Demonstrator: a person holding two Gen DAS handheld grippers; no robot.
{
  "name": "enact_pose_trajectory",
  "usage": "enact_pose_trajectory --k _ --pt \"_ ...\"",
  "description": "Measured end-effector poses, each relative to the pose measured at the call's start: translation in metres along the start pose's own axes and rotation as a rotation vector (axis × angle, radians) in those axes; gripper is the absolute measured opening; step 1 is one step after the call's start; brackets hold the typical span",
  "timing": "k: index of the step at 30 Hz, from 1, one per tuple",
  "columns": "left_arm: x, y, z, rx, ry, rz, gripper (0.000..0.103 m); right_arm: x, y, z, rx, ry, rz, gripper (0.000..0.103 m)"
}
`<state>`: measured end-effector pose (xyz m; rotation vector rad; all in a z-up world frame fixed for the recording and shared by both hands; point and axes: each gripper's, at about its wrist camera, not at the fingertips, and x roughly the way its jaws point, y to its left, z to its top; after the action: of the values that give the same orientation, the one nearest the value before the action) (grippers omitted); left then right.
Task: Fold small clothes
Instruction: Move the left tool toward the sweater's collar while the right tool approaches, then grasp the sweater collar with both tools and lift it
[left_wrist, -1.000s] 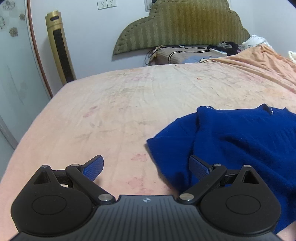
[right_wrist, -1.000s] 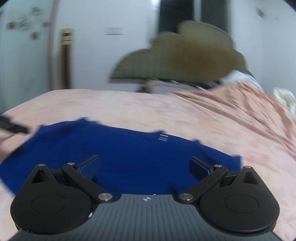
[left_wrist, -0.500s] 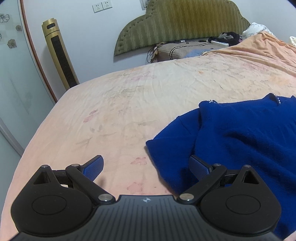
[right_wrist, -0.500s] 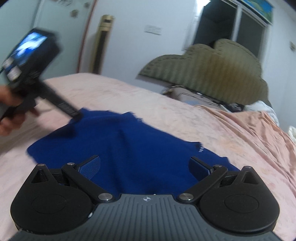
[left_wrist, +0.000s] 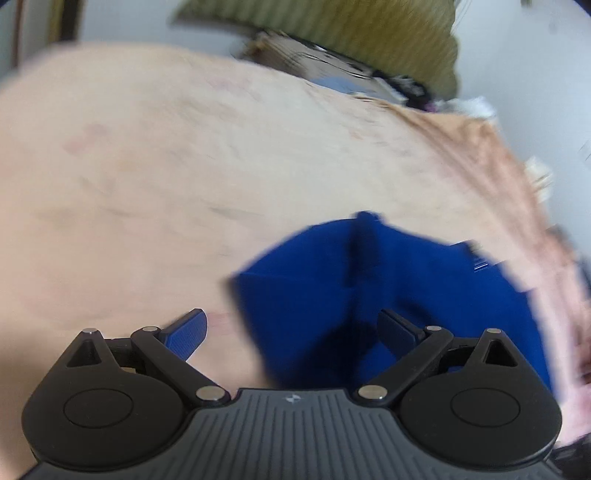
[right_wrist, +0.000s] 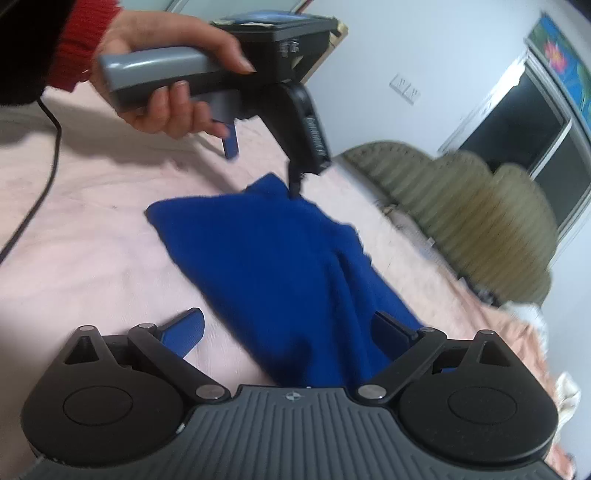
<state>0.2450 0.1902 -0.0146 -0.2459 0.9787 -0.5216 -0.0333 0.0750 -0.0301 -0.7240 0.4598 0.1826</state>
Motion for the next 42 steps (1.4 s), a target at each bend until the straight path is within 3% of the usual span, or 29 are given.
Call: enact_pose_trajectory --k 4,7,14,15,16,17,19,21,25,31,42 --pt "0.025 -0.009 0.012 0.003 0.008 -0.101 0.103 0.023 0.008 0.015 -0.006 -0.008 -0.054 0.097" --pt "0.044 -0.024 0.022 0.049 0.004 -0.118 0.103 0.04 0.008 0.025 0.004 -0.01 -0.066 0.09" --pt "0.073 -0.054 0.043 0.096 0.005 -0.038 0.099 0.066 0.013 0.039 -0.022 -0.026 -0.029 0.049" --pt "0.075 -0.058 0.044 0.111 0.006 -0.016 0.094 0.068 0.013 0.039 -0.028 -0.03 -0.015 0.037" --pt "0.077 -0.063 0.044 0.137 0.002 0.02 0.072 0.069 0.014 0.04 -0.031 -0.029 0.006 0.03" --pt "0.078 -0.068 0.045 0.162 0.0 0.066 0.043 0.069 0.015 0.04 -0.034 -0.026 0.02 0.018" --pt "0.079 -0.068 0.048 0.13 0.038 0.073 0.018 0.07 0.016 0.041 -0.037 -0.023 0.028 0.007" --pt "0.075 -0.068 0.05 0.072 0.043 0.072 0.014 0.065 0.012 0.041 -0.016 -0.04 0.038 0.007" --pt "0.063 -0.094 0.048 0.129 0.002 0.152 0.013 0.052 -0.006 0.036 0.07 -0.075 0.074 0.006" --pt "0.046 -0.149 0.052 0.177 -0.036 0.239 0.012 0.021 -0.05 0.015 0.225 -0.124 0.062 0.006" --pt "0.062 -0.261 0.043 0.245 -0.04 0.231 0.012 -0.03 -0.142 -0.063 0.559 -0.162 0.006 0.006"
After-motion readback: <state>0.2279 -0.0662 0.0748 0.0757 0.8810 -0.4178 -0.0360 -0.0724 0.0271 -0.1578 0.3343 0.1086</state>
